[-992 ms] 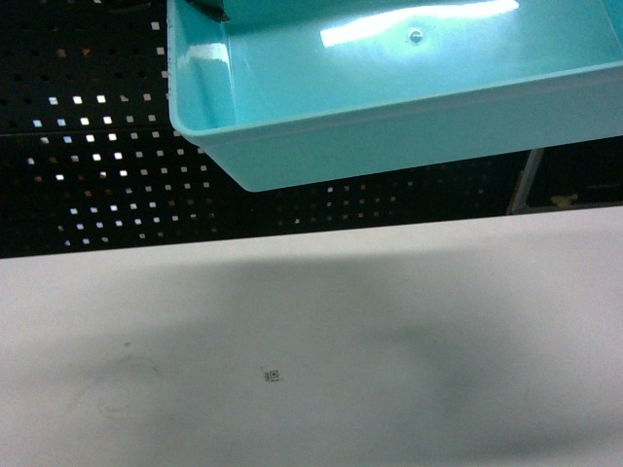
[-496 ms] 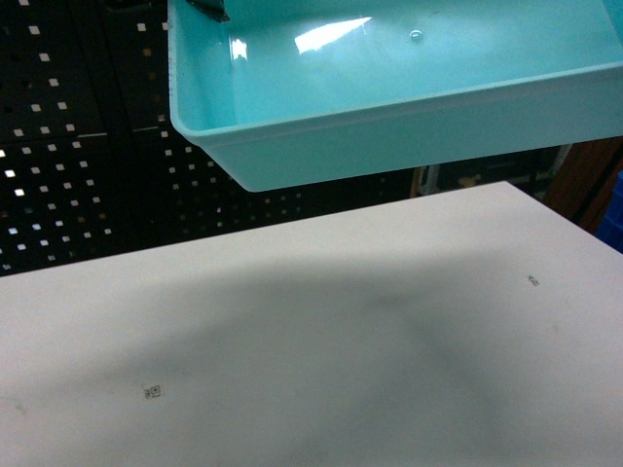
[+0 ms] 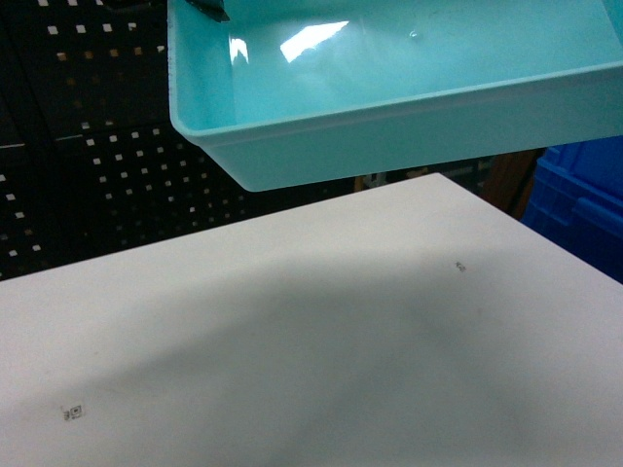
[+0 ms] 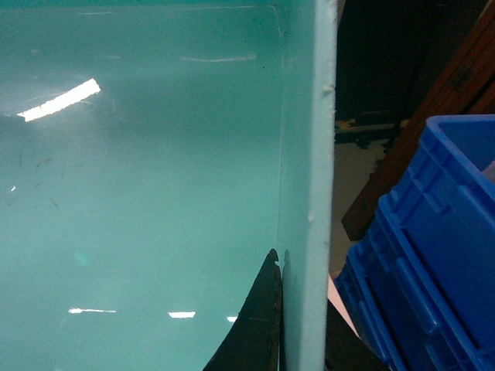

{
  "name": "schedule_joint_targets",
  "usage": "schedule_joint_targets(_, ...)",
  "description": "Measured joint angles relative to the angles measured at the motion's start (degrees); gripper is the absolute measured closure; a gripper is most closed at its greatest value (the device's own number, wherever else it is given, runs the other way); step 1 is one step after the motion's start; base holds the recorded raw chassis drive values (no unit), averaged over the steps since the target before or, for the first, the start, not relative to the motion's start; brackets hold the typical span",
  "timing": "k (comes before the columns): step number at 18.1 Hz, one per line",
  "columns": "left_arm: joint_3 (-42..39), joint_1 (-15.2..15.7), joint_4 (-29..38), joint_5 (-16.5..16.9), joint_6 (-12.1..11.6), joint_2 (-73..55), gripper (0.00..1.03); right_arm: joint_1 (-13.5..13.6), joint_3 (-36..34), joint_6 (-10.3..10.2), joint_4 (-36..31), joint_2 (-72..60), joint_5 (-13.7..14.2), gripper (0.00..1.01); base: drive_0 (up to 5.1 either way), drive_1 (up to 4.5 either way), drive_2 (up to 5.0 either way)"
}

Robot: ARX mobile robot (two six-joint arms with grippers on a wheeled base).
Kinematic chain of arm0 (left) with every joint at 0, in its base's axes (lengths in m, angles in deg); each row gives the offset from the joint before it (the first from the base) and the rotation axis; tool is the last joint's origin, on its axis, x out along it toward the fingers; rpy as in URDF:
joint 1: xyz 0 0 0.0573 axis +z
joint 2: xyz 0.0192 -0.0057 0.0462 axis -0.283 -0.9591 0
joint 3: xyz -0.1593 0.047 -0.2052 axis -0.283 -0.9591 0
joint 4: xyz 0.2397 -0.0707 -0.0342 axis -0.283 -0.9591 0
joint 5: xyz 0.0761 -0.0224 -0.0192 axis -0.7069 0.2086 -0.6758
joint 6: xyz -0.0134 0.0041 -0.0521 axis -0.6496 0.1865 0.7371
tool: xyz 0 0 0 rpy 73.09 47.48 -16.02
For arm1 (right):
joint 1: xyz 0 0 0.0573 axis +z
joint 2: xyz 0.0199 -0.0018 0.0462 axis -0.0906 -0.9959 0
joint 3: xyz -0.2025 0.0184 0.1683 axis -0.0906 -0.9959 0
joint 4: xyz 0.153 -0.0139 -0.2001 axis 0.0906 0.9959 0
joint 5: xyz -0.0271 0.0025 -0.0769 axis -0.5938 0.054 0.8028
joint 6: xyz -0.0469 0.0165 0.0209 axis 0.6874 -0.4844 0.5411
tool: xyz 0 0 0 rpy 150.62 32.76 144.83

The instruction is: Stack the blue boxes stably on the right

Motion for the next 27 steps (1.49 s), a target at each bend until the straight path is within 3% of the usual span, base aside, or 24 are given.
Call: schedule_joint_targets(27,0.00,0.00,-0.02,-0.02,0.00,0.00,0.97,0.00,0.00,-0.02,0.00,0.00,0.02,0.99,-1.5,-1.54,-1.5)
